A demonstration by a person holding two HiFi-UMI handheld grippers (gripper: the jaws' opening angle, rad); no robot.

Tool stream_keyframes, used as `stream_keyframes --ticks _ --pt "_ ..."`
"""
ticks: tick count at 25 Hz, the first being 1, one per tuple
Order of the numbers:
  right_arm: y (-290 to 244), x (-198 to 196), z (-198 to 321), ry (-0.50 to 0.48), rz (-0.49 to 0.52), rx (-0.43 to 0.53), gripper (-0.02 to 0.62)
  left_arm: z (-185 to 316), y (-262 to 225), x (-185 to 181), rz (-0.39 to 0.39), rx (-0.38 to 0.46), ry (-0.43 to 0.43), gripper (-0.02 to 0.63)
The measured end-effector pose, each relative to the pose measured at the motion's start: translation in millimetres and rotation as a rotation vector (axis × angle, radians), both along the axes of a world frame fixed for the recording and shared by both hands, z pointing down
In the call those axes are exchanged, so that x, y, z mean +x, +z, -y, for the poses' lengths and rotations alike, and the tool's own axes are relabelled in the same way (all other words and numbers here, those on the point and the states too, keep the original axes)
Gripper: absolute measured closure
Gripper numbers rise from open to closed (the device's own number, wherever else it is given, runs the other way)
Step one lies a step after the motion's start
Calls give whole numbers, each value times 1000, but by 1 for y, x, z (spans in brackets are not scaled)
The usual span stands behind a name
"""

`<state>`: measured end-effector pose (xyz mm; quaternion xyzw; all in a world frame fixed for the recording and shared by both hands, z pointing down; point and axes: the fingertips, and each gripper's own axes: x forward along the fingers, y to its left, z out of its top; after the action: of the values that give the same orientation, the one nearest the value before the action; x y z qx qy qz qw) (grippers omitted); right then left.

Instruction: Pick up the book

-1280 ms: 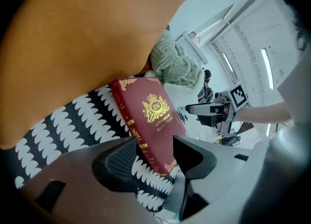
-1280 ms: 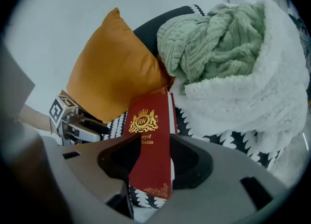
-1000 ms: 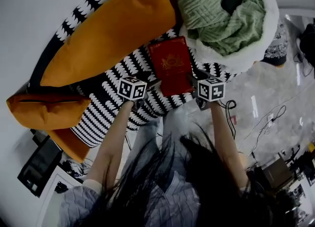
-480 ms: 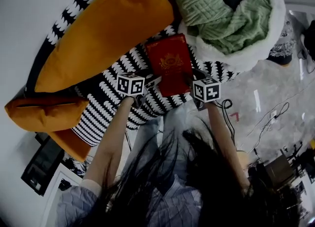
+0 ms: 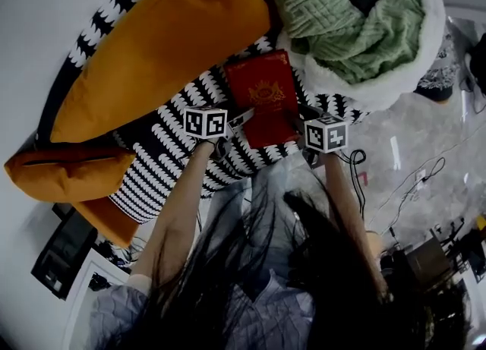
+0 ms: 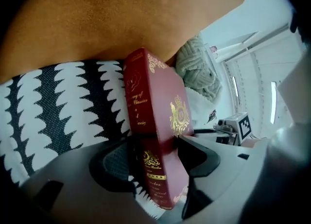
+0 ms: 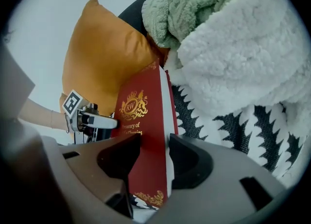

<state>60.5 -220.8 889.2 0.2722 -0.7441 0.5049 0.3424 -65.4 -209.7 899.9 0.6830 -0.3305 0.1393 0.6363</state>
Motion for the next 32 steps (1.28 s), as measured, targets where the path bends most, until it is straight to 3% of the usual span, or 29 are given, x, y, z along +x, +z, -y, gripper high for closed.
stream_keyframes --ticks 4,8,13,20,23,29,32 --pt "0 18 11 -33 -23 -1 414 14 -2 14 -17 -39 -81 322" --pt "-6 16 4 -18 -24 -12 420 15 -10 12 23 -6 -67 322" --pt "-19 9 -8 3 -5 -22 423 4 -23 3 7 9 -60 325" --pt "-55 -8 -15 -22 -7 11 426 -5 -58 -20 49 60 -115 325" --pt "-67 4 2 -22 3 17 426 13 -71 -4 25 71 -119 325" --pt "-75 52 57 -11 35 -5 431 74 -84 41 65 78 -88 325" --pt "-93 54 63 3 50 4 434 82 -104 43 76 115 -98 325"
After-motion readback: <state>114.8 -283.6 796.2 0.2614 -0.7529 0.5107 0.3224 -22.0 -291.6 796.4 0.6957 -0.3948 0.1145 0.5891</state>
